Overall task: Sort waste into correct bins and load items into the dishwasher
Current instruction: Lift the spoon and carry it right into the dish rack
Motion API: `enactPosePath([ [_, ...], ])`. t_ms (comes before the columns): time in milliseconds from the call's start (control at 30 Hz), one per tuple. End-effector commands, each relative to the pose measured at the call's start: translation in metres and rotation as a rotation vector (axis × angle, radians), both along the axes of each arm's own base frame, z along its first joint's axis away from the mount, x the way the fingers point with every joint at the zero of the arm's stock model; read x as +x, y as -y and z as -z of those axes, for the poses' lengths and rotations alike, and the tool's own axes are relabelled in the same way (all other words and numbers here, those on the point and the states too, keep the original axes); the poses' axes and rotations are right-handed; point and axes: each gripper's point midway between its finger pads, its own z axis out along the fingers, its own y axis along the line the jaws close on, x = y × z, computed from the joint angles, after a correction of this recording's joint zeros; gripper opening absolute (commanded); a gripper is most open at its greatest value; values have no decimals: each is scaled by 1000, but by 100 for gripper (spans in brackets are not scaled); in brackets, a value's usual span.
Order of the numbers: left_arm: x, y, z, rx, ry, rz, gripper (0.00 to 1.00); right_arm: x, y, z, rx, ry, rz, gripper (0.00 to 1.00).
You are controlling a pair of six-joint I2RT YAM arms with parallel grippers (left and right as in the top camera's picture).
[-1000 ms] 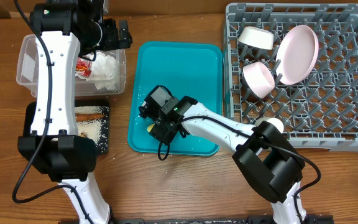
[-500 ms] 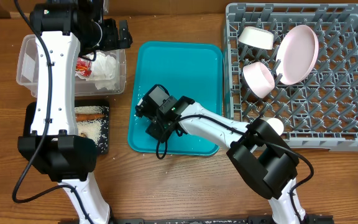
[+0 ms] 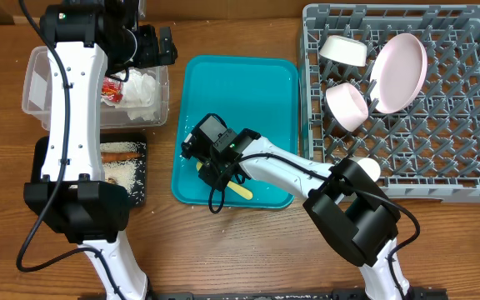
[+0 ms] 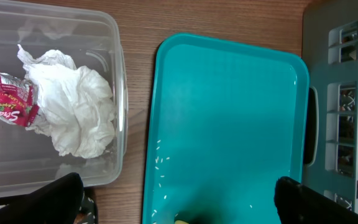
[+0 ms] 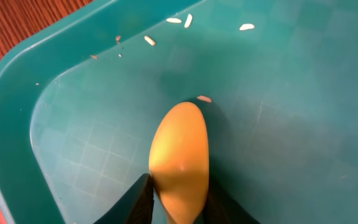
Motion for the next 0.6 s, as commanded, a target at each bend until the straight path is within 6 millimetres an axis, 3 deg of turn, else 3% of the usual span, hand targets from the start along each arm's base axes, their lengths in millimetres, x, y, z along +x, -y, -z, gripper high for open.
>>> enactPosePath([
  [0, 1, 1, -7, -5, 19, -7, 100, -7, 5, 16, -39, -40, 1, 22],
  [333, 1, 1, -7, -5, 19, -7, 100, -11, 3, -10, -58, -124, 72, 4],
  [400, 1, 1, -7, -5, 19, -7, 100, -11, 3, -16, -61, -141, 99, 4],
  [500, 1, 1, -7, -5, 19, -7, 100, -6, 5, -33, -65, -165, 164, 4],
  [567, 1, 1, -7, -5, 19, -7, 100, 6, 10, -57, -57, -180, 233, 4],
])
